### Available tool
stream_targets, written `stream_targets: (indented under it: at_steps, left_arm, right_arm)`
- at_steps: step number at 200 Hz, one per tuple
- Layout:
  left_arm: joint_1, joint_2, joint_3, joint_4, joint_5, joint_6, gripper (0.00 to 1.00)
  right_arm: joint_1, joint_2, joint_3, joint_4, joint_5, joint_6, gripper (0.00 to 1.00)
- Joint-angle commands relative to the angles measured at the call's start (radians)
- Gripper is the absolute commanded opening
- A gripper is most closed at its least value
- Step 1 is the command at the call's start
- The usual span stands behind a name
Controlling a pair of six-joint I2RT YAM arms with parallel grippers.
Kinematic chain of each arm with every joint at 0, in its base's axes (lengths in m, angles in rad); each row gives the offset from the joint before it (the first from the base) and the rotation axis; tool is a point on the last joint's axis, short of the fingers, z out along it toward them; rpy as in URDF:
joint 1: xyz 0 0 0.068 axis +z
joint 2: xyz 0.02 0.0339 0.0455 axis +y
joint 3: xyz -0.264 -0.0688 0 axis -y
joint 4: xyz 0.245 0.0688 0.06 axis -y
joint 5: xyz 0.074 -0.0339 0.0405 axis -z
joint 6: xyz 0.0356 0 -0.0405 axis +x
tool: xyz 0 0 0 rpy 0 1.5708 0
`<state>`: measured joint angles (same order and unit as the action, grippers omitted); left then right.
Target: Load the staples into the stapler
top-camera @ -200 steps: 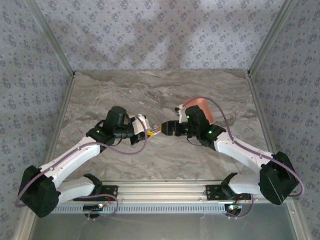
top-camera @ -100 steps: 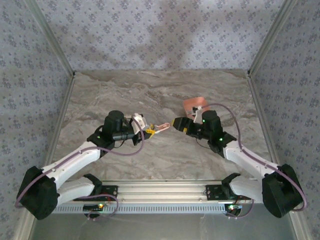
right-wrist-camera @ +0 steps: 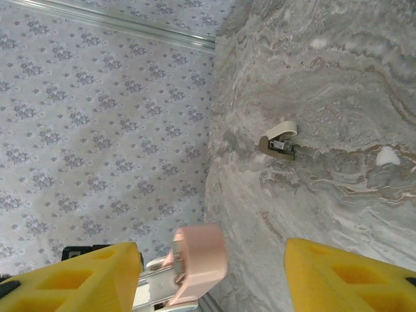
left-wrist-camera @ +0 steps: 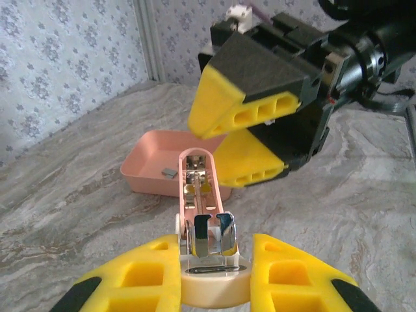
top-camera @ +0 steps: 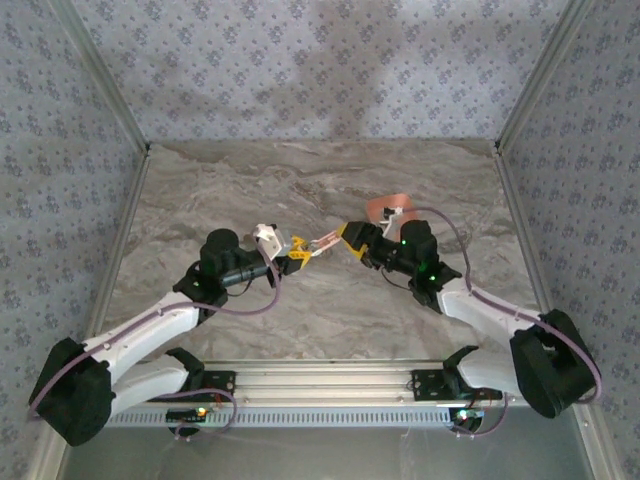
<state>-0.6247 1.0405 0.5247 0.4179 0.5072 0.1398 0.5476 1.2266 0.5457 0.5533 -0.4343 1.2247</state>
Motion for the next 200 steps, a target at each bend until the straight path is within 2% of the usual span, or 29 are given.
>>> stream_targets:
  at_steps: [1, 73, 116, 126, 145, 158, 171, 178, 200]
  left_arm:
    - [-0.005, -0.023, -0.012, 0.079, -0.012, -0.019, 0.00]
    - [-0.010, -0.029, -0.024, 0.105, -0.024, -0.032, 0.00]
    - [-0.010, -0.037, -0.034, 0.099, -0.038, -0.041, 0.02]
    - [-0.010, -0.041, -0.032, 0.085, -0.044, -0.044, 0.08]
    - [-0.010, -0.050, -0.031, 0.062, -0.095, -0.084, 0.24]
    - [-0.009, -0.055, -0.024, 0.022, -0.153, -0.144, 0.41]
    - [-0.010, -0.068, -0.013, -0.033, -0.158, -0.171, 0.55]
    - [-0.010, -0.074, -0.008, -0.056, -0.162, -0.193, 0.67]
    - [-0.010, -0.093, 0.012, -0.137, -0.189, -0.262, 0.71]
  right_arm:
    - [0.016, 0.043, 0.049, 0.121, 0.006, 0.068, 0.59]
    - [0.047, 0.135, 0.080, 0.208, 0.018, 0.101, 0.39]
    - [0.056, 0.120, 0.087, 0.143, 0.047, 0.053, 0.21]
    - [0.055, 0.107, 0.089, 0.118, 0.057, 0.023, 0.17]
    - [0.043, 0.062, 0.111, -0.002, 0.065, -0.085, 0.14]
    - [0.031, 0.014, 0.135, -0.154, 0.082, -0.199, 0.13]
    - [0.021, -0.037, 0.158, -0.271, 0.118, -0.334, 0.12]
    - [0.013, -0.059, 0.165, -0.310, 0.129, -0.406, 0.11]
    - [-0.019, -0.109, 0.187, -0.382, 0.113, -0.605, 0.10]
